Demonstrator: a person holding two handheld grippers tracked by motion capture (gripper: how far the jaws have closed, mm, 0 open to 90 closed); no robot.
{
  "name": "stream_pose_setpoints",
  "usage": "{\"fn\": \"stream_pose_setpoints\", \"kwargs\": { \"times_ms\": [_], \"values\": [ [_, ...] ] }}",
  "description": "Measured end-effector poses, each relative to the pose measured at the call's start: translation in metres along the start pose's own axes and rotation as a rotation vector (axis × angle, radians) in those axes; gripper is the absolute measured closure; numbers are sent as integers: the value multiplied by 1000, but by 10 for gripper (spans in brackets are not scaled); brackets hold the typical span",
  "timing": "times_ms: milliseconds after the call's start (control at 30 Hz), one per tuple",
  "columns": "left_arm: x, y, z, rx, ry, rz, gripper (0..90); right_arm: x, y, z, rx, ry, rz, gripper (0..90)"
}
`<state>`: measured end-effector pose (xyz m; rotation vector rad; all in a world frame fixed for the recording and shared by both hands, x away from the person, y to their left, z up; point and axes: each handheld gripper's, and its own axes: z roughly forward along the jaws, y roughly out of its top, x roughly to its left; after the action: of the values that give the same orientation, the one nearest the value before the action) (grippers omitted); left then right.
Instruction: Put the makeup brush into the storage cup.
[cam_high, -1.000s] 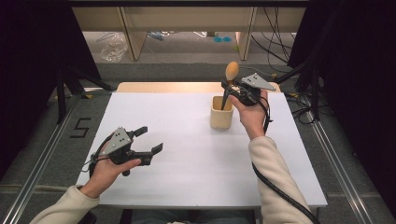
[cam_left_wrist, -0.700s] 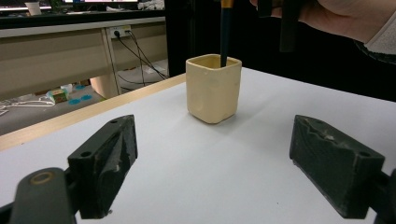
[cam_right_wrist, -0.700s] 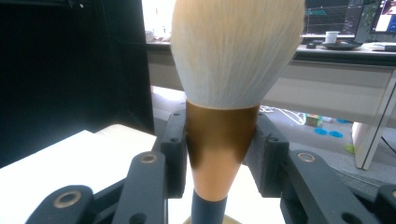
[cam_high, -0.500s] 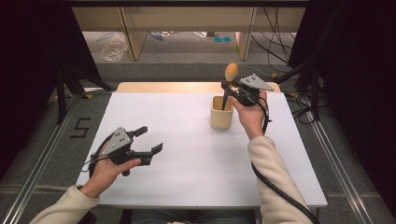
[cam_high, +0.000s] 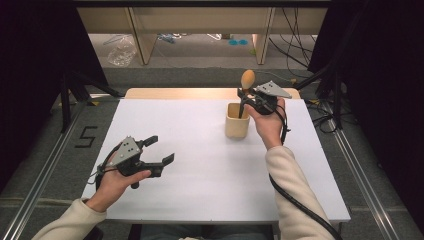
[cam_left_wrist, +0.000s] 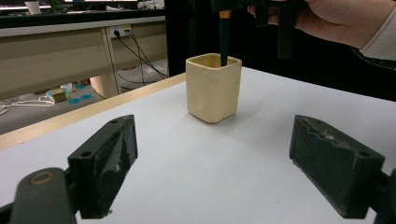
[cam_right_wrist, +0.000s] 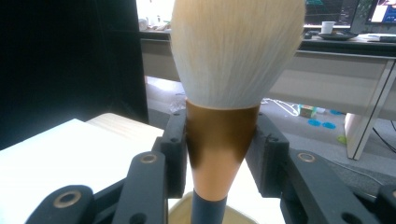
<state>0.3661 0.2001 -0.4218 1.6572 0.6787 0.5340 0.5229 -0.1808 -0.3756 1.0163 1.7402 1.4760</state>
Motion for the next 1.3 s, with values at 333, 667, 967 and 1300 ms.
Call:
{"fn": "stream_pose_setpoints", "kwargs": {
  "times_ms": [333, 667, 967, 1300],
  "values": [
    [0, 0, 0, 2, 0, 0, 149, 0, -4, 2, 21, -1, -8, 639],
    [0, 0, 0, 1, -1, -1, 149, -2, -9, 5, 50, -7, -15, 639],
    [0, 0, 0, 0, 0, -2, 149, -4, -13, 7, 67, -13, -36, 639],
    [0, 0, 0, -1, 1, -4, 149, -5, -15, 8, 91, -18, -42, 639]
  ]
}}
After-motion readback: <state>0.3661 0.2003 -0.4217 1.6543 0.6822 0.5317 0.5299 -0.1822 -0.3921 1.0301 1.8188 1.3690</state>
